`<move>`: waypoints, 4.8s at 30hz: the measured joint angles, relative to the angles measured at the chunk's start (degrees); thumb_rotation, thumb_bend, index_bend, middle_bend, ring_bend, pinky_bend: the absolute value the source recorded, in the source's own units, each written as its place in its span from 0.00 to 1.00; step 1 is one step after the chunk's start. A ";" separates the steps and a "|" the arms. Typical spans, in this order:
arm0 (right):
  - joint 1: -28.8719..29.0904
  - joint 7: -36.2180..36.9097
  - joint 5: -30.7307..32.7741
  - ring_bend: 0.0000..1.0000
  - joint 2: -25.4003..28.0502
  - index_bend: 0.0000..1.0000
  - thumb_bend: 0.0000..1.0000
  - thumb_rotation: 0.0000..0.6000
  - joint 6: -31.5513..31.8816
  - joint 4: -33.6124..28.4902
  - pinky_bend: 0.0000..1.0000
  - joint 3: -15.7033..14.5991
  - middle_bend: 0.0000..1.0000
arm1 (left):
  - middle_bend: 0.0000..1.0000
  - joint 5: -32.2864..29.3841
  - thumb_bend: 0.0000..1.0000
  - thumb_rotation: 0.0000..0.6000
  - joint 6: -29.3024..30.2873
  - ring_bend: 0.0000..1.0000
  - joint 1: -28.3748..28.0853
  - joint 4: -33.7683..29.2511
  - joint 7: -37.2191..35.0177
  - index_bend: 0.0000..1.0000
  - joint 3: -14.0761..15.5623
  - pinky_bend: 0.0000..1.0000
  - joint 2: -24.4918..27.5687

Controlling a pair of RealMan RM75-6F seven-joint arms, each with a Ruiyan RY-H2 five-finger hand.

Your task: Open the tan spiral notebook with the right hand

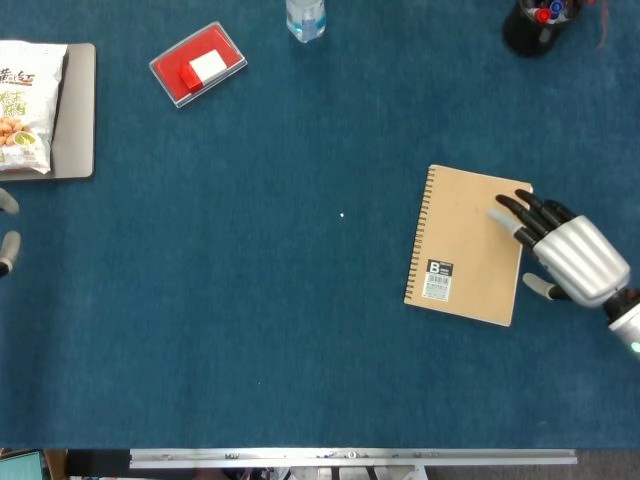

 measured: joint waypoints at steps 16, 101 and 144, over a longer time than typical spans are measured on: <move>0.89 1.10 0.85 0.04 -2.74 0.06 0.20 1.00 -0.77 2.41 0.23 -0.29 0.06 | 0.48 0.05 0.26 1.00 0.12 0.44 0.05 -0.09 -0.04 0.49 -0.04 0.61 0.04; 2.84 6.66 1.90 0.04 -7.39 0.35 0.35 1.00 3.25 4.95 0.23 0.26 0.14 | 0.48 0.12 0.26 1.00 0.24 0.44 0.11 -0.34 -0.15 0.49 -0.13 0.61 0.23; 3.18 -3.34 0.13 0.05 5.57 0.83 0.36 1.00 6.17 -12.42 0.23 0.61 0.22 | 0.48 -0.16 0.26 1.00 -0.10 0.44 -0.10 -0.06 0.62 0.49 -0.16 0.61 -0.09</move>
